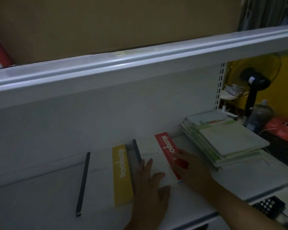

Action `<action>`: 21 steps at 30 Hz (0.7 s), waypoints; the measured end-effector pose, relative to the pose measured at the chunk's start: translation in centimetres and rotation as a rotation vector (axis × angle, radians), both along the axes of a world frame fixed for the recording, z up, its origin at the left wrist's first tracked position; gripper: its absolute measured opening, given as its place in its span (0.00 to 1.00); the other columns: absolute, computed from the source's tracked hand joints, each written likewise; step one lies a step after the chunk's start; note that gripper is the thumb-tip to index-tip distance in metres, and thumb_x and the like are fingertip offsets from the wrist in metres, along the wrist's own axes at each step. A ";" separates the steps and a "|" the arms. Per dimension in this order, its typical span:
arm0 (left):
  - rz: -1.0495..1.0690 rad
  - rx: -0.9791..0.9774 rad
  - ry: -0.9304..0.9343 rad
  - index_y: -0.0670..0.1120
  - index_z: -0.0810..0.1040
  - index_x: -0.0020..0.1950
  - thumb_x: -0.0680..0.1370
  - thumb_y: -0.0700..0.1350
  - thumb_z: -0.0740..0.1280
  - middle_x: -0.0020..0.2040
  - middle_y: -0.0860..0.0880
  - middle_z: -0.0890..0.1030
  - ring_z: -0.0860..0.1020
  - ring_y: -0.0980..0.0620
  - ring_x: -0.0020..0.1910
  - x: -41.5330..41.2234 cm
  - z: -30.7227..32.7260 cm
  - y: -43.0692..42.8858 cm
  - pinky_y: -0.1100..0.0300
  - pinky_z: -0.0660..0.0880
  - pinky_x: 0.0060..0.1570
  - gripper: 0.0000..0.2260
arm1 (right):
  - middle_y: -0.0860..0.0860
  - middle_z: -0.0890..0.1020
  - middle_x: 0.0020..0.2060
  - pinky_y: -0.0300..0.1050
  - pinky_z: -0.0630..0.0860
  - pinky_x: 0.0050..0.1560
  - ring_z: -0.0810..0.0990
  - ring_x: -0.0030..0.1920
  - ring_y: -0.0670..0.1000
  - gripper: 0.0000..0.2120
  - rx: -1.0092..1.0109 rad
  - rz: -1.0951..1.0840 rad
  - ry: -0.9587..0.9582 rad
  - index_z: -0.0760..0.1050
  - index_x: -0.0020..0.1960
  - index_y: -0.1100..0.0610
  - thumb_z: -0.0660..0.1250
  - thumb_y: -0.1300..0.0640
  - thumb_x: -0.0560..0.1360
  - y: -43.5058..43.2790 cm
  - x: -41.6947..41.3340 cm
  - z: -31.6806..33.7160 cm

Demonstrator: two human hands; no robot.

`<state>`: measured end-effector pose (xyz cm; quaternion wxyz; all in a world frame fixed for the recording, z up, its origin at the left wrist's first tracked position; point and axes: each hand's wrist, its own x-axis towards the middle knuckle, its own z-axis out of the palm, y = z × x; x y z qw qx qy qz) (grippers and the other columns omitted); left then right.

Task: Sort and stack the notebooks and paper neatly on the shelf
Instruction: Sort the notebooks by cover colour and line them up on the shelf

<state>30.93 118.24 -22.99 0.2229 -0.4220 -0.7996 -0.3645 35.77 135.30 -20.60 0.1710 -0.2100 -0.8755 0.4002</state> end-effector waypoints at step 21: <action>0.105 -0.747 -0.224 0.51 0.59 0.76 0.82 0.54 0.53 0.78 0.52 0.54 0.52 0.53 0.77 1.3 11.7 -21.4 0.61 0.52 0.73 0.22 | 0.59 0.57 0.75 0.53 0.56 0.73 0.55 0.75 0.59 0.31 0.868 0.070 -0.414 0.57 0.75 0.60 0.38 0.47 0.77 -12.1 -1.1 6.6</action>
